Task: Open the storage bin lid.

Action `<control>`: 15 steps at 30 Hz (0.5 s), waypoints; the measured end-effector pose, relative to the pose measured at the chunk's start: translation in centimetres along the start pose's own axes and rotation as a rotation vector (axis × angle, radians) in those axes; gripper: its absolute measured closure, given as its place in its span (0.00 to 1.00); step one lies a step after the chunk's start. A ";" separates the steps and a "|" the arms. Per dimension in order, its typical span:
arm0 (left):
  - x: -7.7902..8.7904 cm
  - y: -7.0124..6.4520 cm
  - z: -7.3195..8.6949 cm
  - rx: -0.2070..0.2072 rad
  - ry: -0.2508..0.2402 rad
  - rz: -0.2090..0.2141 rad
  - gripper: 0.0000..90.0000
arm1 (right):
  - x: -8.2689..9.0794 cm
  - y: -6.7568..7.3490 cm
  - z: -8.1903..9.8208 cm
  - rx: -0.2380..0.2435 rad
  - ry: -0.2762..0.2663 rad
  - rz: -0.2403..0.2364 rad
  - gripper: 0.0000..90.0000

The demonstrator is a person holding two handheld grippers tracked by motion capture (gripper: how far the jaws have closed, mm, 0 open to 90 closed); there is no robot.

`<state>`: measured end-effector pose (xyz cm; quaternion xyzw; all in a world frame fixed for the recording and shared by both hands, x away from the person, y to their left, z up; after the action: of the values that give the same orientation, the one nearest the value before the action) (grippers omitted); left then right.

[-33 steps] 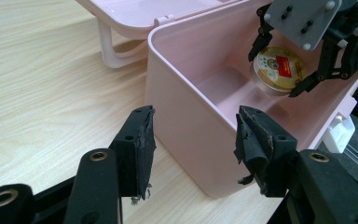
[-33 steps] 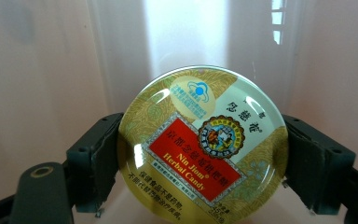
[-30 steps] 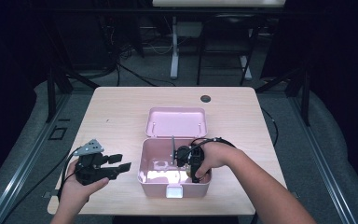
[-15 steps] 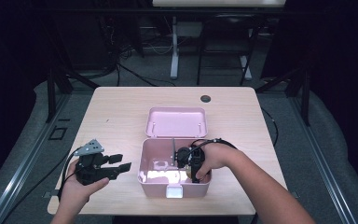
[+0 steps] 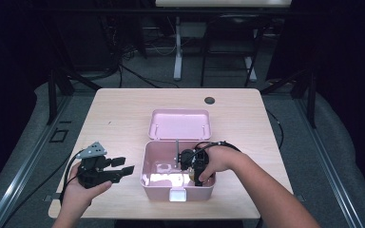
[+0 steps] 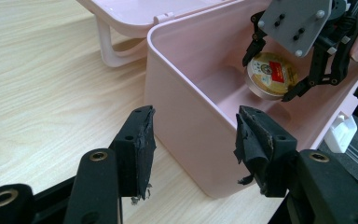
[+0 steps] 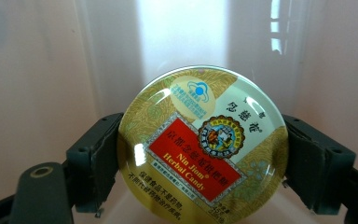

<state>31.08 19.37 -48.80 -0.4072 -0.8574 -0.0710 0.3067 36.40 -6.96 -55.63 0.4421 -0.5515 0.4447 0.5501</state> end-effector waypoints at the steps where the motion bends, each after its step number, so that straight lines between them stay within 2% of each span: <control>1: 0.0 0.0 0.0 0.001 -0.001 -0.002 0.52 | -0.1 0.0 0.0 -0.001 0.002 -0.002 0.22; 15: -0.2 -0.1 0.1 0.000 0.003 0.002 0.52 | -0.7 0.0 0.0 0.003 0.008 -0.012 0.22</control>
<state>31.07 19.23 -48.95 -0.4080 -0.8566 -0.0714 0.3079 36.39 -6.96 -56.28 0.4444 -0.5460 0.4440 0.5543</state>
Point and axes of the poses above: each handheld gripper's, and its own axes: x roughly backward along the jaws, z roughly out of its underside, y roughly to its left, the point moved 5 cm from there along -x, roughly forward along the jaws, and after that the axes turned 6 degrees about -x, right-handed, at the moved point
